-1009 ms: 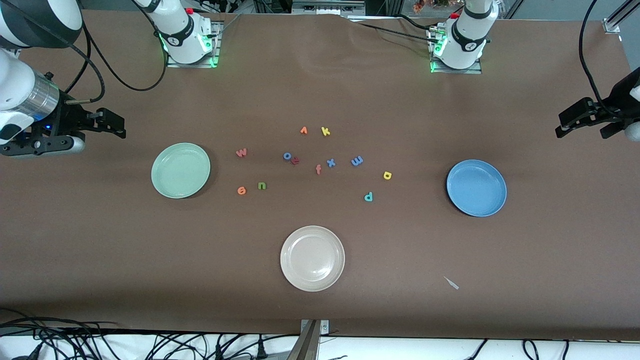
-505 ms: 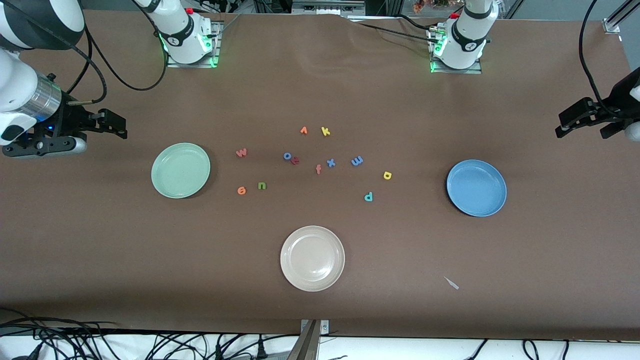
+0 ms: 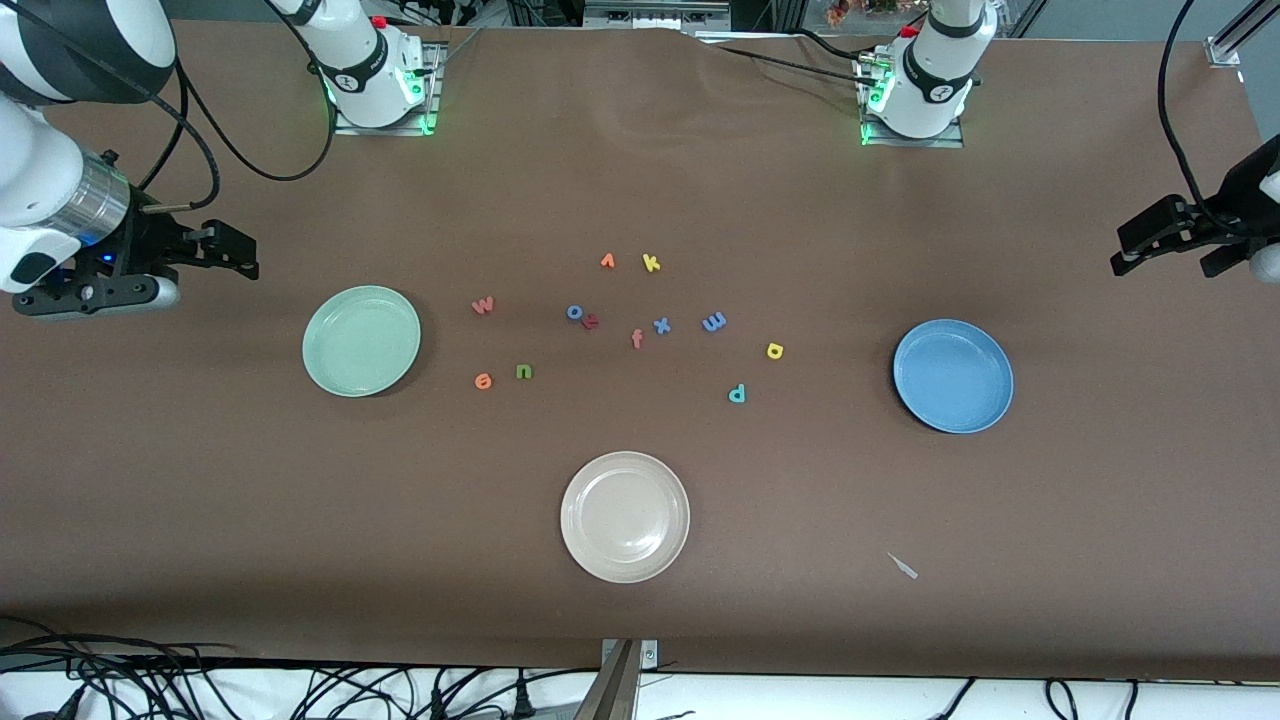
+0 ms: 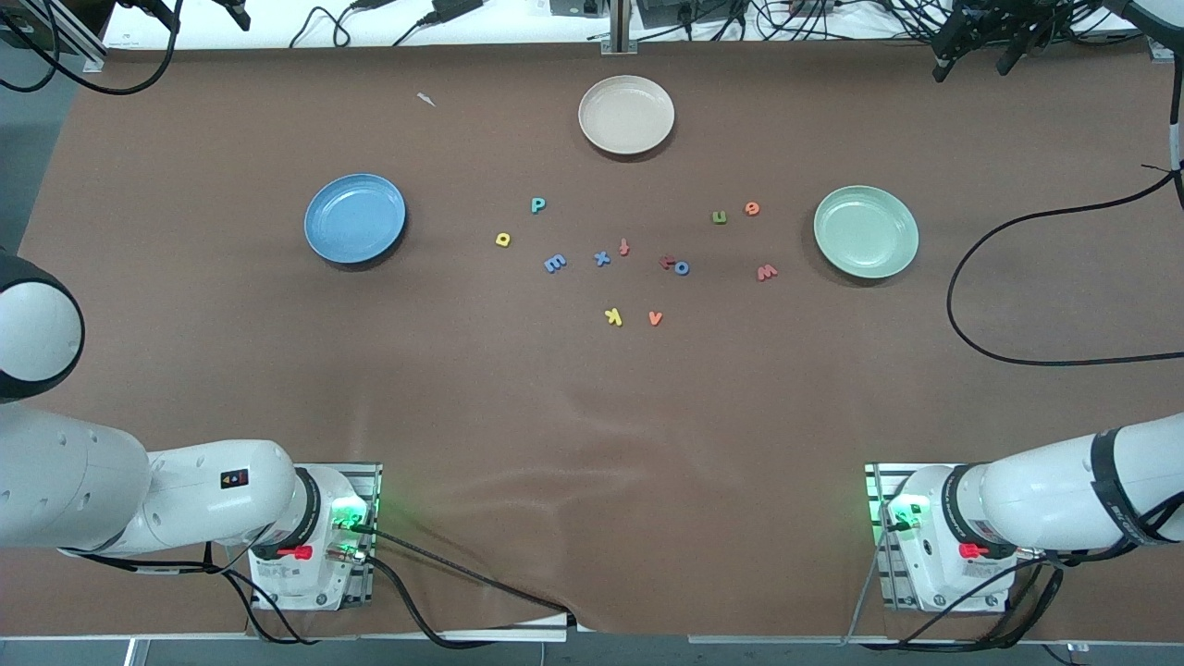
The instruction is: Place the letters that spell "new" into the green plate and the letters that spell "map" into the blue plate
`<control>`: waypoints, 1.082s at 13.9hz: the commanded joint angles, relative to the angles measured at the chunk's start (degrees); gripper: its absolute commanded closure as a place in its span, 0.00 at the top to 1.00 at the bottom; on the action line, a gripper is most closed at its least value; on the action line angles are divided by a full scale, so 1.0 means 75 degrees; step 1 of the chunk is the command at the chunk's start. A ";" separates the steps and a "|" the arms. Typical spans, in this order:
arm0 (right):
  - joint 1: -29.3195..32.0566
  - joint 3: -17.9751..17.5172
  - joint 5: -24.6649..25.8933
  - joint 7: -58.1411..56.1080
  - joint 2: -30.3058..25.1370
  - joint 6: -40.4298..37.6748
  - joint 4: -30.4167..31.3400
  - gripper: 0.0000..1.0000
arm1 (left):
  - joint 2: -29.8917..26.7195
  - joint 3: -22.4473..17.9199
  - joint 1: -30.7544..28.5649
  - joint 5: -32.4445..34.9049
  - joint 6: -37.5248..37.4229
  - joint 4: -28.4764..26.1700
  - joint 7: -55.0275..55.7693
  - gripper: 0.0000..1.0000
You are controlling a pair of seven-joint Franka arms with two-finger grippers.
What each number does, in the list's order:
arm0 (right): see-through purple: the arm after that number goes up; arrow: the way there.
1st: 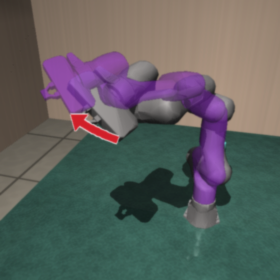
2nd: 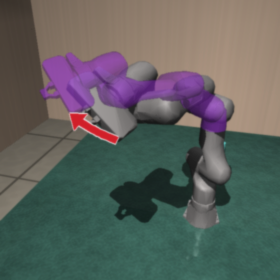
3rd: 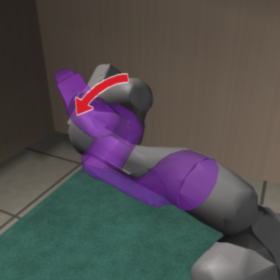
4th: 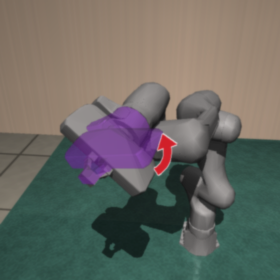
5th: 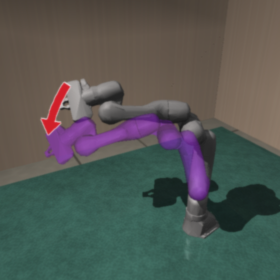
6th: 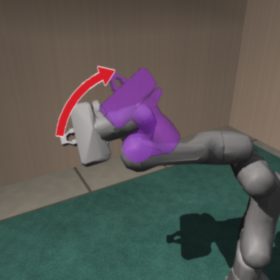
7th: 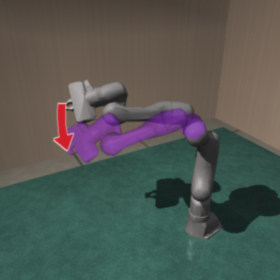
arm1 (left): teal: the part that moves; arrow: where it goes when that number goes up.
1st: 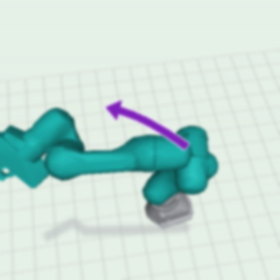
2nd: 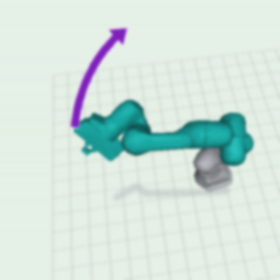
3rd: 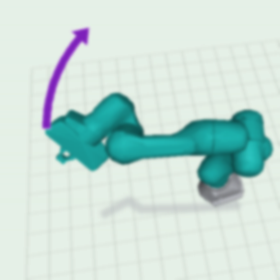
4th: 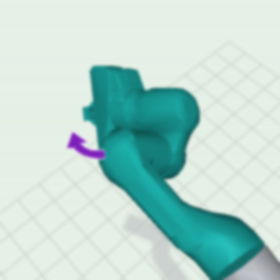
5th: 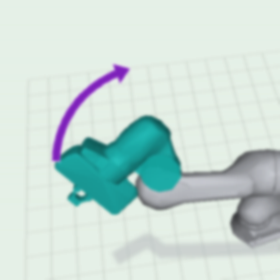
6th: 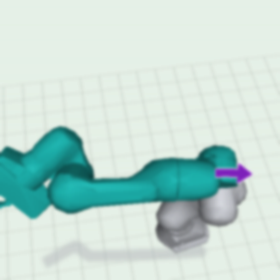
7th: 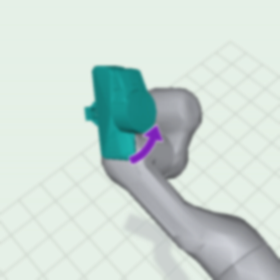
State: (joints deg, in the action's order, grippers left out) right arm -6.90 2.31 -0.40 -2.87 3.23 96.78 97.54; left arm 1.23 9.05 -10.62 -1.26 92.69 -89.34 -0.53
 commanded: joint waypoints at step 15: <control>-0.0005 -0.0109 0.0065 -0.0063 -0.0267 0.0197 0.0401 1.00 | 0.0129 0.0036 -0.0002 0.0004 -0.0043 0.0170 -0.0152 1.00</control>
State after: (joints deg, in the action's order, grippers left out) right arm -6.94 1.75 -0.40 -2.87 3.03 97.22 98.49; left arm 1.29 9.05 -10.61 -1.26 92.69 -89.34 -0.53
